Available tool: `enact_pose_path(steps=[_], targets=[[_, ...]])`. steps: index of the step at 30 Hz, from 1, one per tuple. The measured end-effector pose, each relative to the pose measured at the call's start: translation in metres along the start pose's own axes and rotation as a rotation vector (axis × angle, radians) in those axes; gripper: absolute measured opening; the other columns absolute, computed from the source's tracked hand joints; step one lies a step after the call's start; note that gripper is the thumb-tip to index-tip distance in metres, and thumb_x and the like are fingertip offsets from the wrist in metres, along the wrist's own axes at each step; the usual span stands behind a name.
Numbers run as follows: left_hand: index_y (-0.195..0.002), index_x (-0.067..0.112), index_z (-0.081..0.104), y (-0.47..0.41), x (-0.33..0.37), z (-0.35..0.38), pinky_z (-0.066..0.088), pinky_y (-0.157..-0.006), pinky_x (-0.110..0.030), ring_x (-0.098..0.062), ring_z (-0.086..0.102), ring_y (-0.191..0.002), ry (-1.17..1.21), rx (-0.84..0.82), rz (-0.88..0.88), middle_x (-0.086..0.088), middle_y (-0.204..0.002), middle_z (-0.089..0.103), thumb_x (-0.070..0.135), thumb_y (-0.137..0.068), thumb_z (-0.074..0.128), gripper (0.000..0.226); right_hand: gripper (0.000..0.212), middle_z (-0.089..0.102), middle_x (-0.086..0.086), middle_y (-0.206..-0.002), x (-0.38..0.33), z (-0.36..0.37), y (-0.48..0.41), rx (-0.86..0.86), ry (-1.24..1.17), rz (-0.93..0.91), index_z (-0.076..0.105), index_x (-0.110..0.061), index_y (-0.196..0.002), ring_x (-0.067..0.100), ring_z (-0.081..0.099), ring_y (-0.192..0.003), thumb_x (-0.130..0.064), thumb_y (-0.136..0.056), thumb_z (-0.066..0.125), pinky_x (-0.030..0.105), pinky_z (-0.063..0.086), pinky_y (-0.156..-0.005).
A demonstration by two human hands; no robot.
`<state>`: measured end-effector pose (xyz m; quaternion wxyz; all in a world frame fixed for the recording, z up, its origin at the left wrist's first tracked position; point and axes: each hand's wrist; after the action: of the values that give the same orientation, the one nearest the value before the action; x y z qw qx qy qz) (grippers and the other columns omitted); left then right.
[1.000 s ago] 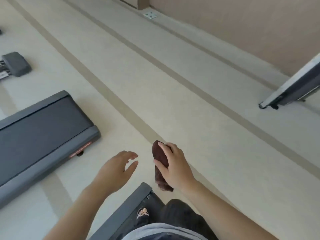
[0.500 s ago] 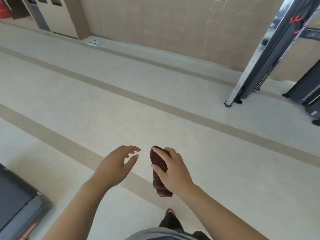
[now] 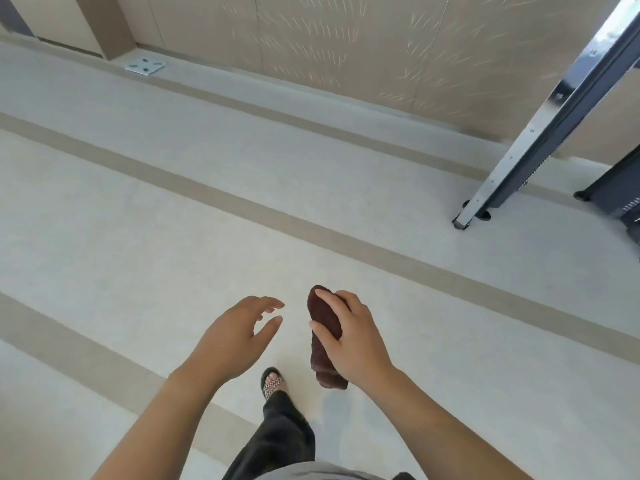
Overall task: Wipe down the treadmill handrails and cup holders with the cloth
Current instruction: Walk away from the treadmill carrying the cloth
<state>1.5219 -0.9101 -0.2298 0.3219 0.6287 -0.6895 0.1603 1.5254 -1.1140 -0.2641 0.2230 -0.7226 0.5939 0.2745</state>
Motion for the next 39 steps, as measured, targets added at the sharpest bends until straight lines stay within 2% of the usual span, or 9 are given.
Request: enact_pose_path(steps=[5,8,17,21,27,33,39], targets=[[-0.117,0.036,0.053,-0.127,-0.052,-0.062,0.042,-0.078,-0.022,-0.004,0.055,-0.097,-0.022,0.041,-0.023,0.016,-0.113,0.056,0.039,-0.092,0.045,0.026,0.045,0.040,-0.009,-0.134,-0.016,0.024,-0.158,0.006,-0.048,-0.010,0.037,-0.042,-0.134,0.016,0.040,-0.117,-0.044,-0.090,0.050,0.027,0.039,-0.096],[-0.115,0.038,0.053,-0.196,-0.072,-0.106,0.040,-0.073,-0.018,0.000,0.054,-0.097,0.005,0.108,-0.051,0.020,-0.111,0.055,0.040,-0.091,0.046,0.025,0.045,0.041,-0.010,-0.132,-0.032,0.023,-0.246,0.000,-0.085,-0.053,0.037,-0.043,-0.133,0.015,0.041,-0.116,-0.045,-0.090,0.050,0.029,0.040,-0.097],[-0.117,0.035,0.053,-0.428,-0.093,-0.191,0.040,-0.074,-0.019,0.000,0.053,-0.098,-0.027,0.071,0.029,0.021,-0.113,0.053,0.041,-0.091,0.046,0.028,0.046,0.043,-0.004,-0.132,-0.030,-0.002,-0.485,0.111,-0.107,-0.025,0.040,-0.035,-0.135,0.018,0.044,-0.117,-0.041,-0.091,0.052,0.033,0.039,-0.101],[-0.118,0.034,0.053,-0.547,-0.095,-0.223,0.041,-0.077,-0.020,0.000,0.052,-0.098,-0.032,0.090,0.064,0.021,-0.113,0.052,0.039,-0.091,0.046,0.028,0.046,0.045,-0.003,-0.129,-0.017,-0.014,-0.608,0.132,-0.115,-0.066,0.042,-0.031,-0.135,0.018,0.045,-0.114,-0.038,-0.091,0.054,0.030,0.039,-0.099],[-0.115,0.038,0.053,-0.679,-0.128,-0.304,0.042,-0.075,-0.023,0.002,0.051,-0.096,-0.017,0.182,-0.061,0.024,-0.109,0.052,0.042,-0.091,0.044,0.027,0.046,0.043,-0.005,-0.129,-0.043,-0.011,-0.799,0.032,-0.148,-0.140,0.041,-0.036,-0.134,0.018,0.042,-0.114,-0.038,-0.090,0.054,0.027,0.036,-0.095],[-0.114,0.039,0.054,-0.763,-0.193,-0.368,0.041,-0.074,-0.020,0.001,0.053,-0.096,0.041,0.289,-0.226,0.024,-0.108,0.053,0.040,-0.091,0.045,0.025,0.046,0.042,-0.007,-0.130,-0.088,0.039,-0.951,-0.164,-0.154,-0.264,0.039,-0.040,-0.133,0.016,0.041,-0.117,-0.040,-0.090,0.053,0.026,0.035,-0.097],[-0.116,0.037,0.054,-0.876,-0.281,-0.456,0.049,-0.086,-0.035,-0.006,0.057,-0.095,0.042,0.333,-0.299,0.018,-0.114,0.056,0.042,-0.091,0.044,0.028,0.046,0.042,-0.005,-0.132,-0.147,0.103,-1.111,-0.250,-0.120,-0.351,0.039,-0.037,-0.135,0.016,0.040,-0.118,-0.039,-0.090,0.053,0.022,0.032,-0.096]])
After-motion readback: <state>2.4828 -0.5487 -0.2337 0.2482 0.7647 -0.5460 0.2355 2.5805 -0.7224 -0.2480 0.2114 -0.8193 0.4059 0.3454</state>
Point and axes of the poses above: each hand's wrist, its own y-axis away from the middle knuckle, its own z-axis out of the palm, x = y × z
